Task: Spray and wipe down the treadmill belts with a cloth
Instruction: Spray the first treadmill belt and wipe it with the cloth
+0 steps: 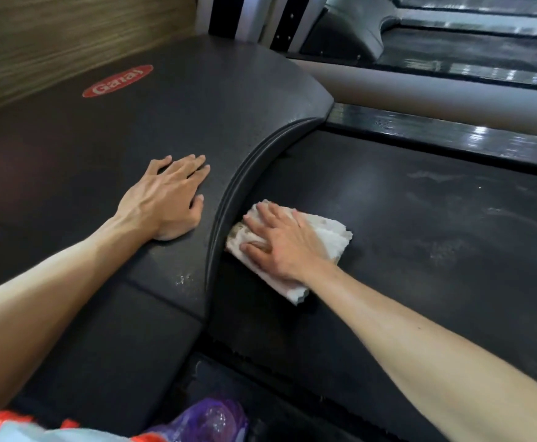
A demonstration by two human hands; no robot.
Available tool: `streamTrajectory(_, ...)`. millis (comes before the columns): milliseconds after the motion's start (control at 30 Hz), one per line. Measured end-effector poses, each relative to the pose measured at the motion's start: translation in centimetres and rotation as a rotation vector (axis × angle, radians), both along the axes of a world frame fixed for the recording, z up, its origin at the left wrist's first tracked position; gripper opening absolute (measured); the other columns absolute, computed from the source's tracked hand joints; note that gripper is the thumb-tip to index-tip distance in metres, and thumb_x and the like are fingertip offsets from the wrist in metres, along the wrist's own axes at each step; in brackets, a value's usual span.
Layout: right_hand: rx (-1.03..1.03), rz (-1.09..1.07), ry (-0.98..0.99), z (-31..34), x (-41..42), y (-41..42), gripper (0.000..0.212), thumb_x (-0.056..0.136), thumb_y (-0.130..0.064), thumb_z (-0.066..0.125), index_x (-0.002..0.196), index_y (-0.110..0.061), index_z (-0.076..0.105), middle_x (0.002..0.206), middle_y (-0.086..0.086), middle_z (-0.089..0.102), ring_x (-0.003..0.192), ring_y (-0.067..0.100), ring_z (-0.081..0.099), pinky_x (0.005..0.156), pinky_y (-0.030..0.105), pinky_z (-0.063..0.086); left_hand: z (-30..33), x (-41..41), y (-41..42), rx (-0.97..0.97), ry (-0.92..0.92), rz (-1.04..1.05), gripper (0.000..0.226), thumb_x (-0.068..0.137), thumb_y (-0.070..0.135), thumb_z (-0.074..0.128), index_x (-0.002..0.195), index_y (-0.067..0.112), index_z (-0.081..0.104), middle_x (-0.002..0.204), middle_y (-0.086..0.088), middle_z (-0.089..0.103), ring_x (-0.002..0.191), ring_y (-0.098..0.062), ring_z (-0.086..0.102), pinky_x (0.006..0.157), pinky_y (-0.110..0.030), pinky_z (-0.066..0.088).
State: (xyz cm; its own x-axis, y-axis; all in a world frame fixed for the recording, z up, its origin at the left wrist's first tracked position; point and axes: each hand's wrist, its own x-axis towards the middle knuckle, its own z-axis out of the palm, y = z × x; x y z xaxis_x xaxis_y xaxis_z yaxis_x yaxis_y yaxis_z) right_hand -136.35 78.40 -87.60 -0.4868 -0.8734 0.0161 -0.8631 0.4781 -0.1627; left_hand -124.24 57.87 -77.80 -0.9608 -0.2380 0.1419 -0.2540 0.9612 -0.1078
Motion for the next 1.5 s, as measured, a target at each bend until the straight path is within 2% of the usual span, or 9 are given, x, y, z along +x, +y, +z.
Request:
streamTrajectory(167, -0.037, 0.219, -0.031, -0.4, 4.3, 2.9, 0.070, 0.100, -0.072, 0.029, 0.162, -0.041, 0.023, 0.173, -0.004, 0.006, 0.160, 0.015, 0.000, 0.129, 0.043, 0.000, 0.0, -0.1, 0.0, -0.006, -0.002, -0.011, 0.062, 0.100, 0.035, 0.040, 0.158, 0.014, 0.031, 0.168, 0.000, 0.022, 0.156, -0.012, 0.014, 0.127, -0.039, 0.010)
streamTrajectory(300, -0.102, 0.395, -0.065, -1.2, 3.4, 6.7, 0.067, 0.095, -0.070, 0.042, 0.156, -0.041, 0.042, 0.170, -0.004, 0.024, 0.158, 0.015, 0.016, 0.128, 0.038, 0.005, -0.1, 0.0, -0.1, -0.003, -0.001, -0.013, 0.063, 0.100, 0.036, 0.038, 0.158, 0.014, 0.031, 0.168, 0.000, 0.021, 0.156, -0.013, 0.014, 0.127, -0.040, 0.011)
streamTrajectory(567, 0.004, 0.018, -0.062, 0.4, 0.6, 3.7, 0.068, 0.100, -0.071, 0.030, 0.162, -0.043, 0.024, 0.173, -0.011, 0.005, 0.158, 0.008, -0.003, 0.129, 0.042, -0.002, -0.2, -0.1, -0.2, -0.013, 0.009, -0.011, 0.062, 0.100, 0.036, 0.039, 0.158, 0.014, 0.032, 0.168, 0.000, 0.022, 0.155, -0.012, 0.014, 0.127, -0.039, 0.011)
streamTrajectory(767, -0.041, 0.203, -0.040, -0.2, 6.3, 3.5, 0.075, 0.097, -0.073, 0.025, 0.163, -0.038, 0.023, 0.173, -0.001, 0.008, 0.160, 0.018, 0.003, 0.128, 0.044, 0.002, -0.1, -0.1, 0.0, -0.003, 0.010, -0.006, 0.062, 0.100, 0.035, 0.042, 0.157, 0.014, 0.033, 0.168, 0.001, 0.023, 0.155, -0.013, 0.015, 0.126, -0.037, 0.010)
streamTrajectory(900, -0.108, 0.394, -0.061, -1.5, 6.2, 7.3, 0.069, 0.095, -0.068, 0.045, 0.157, -0.038, 0.040, 0.171, -0.001, 0.022, 0.158, 0.019, 0.017, 0.127, 0.047, 0.012, -0.2, -0.1, -0.2, -0.008, 0.017, -0.014, 0.061, 0.100, 0.035, 0.042, 0.157, 0.014, 0.035, 0.168, 0.001, 0.024, 0.155, -0.012, 0.016, 0.126, -0.038, 0.011)
streamTrajectory(1000, -0.106, 0.371, -0.104, -1.4, 3.9, 9.4, 0.067, 0.093, -0.064, 0.049, 0.154, -0.039, 0.046, 0.170, -0.006, 0.024, 0.157, 0.012, 0.017, 0.128, 0.041, 0.012, -0.1, -0.1, 0.0, -0.006, 0.018, -0.013, 0.061, 0.100, 0.035, 0.041, 0.157, 0.014, 0.034, 0.168, 0.000, 0.023, 0.155, -0.012, 0.015, 0.127, -0.037, 0.010)
streamTrajectory(1200, -0.025, 0.022, -0.063, 0.1, 1.7, 5.0, 0.067, 0.099, -0.068, 0.033, 0.161, -0.043, 0.026, 0.173, -0.010, 0.009, 0.158, 0.009, 0.001, 0.128, 0.039, 0.000, -0.2, -0.1, 0.0, -0.014, 0.021, -0.011, 0.062, 0.100, 0.035, 0.042, 0.157, 0.014, 0.034, 0.168, 0.001, 0.023, 0.155, -0.012, 0.016, 0.126, -0.037, 0.010)
streamTrajectory(1400, -0.020, 0.172, -0.046, -0.3, 5.9, 3.2, 0.075, 0.096, -0.073, 0.023, 0.163, -0.040, 0.024, 0.173, -0.004, 0.007, 0.160, 0.015, 0.001, 0.128, 0.045, 0.002, -0.1, -0.2, 0.0, -0.016, 0.015, -0.014, 0.062, 0.100, 0.035, 0.042, 0.157, 0.015, 0.034, 0.168, 0.001, 0.023, 0.155, -0.012, 0.015, 0.126, -0.037, 0.011)
streamTrajectory(1500, -0.061, 0.313, -0.076, -0.8, 6.5, 7.1, 0.072, 0.095, -0.070, 0.034, 0.160, -0.038, 0.035, 0.173, -0.002, 0.015, 0.159, 0.018, 0.011, 0.128, 0.044, 0.006, -0.1, -0.1, -0.2, -0.011, 0.019, -0.010, 0.061, 0.100, 0.036, 0.042, 0.158, 0.016, 0.034, 0.168, 0.002, 0.023, 0.155, -0.012, 0.015, 0.126, -0.037, 0.011)
